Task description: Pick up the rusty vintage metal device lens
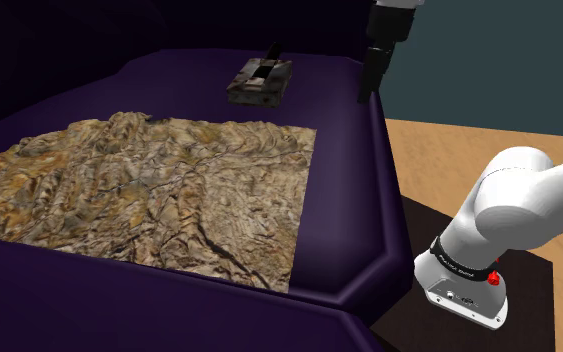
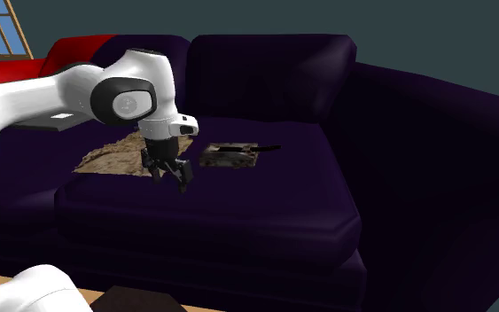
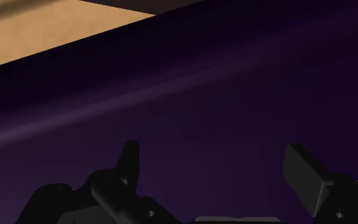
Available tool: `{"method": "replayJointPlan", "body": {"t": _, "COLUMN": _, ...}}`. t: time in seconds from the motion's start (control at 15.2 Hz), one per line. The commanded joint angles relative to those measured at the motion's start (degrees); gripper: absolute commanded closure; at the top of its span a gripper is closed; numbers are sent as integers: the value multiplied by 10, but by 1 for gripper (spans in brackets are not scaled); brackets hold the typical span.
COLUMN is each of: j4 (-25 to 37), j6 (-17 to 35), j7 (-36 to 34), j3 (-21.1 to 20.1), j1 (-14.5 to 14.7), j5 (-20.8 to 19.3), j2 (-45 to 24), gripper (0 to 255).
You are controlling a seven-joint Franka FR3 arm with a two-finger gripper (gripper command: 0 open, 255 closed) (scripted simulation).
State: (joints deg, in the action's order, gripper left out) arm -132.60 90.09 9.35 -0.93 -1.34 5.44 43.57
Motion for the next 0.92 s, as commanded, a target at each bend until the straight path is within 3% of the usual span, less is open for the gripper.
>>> {"method": "replayJointPlan", "body": {"t": 0.0, "j4": 0, "j6": 0, "j7": 0, "j3": 0, "j1": 0, "j5": 0, "j2": 0, "gripper": 0}}
{"method": "replayJointPlan", "body": {"t": 0.4, "j4": 72, "j6": 71, "j7": -154, "j3": -64, "j1": -40, "j5": 2, "j2": -112, "gripper": 0}}
{"method": "replayJointPlan", "body": {"t": 0.86, "j4": 194, "j6": 114, "j7": -338, "j3": -121, "j1": -88, "j5": -42, "j2": -255, "gripper": 0}}
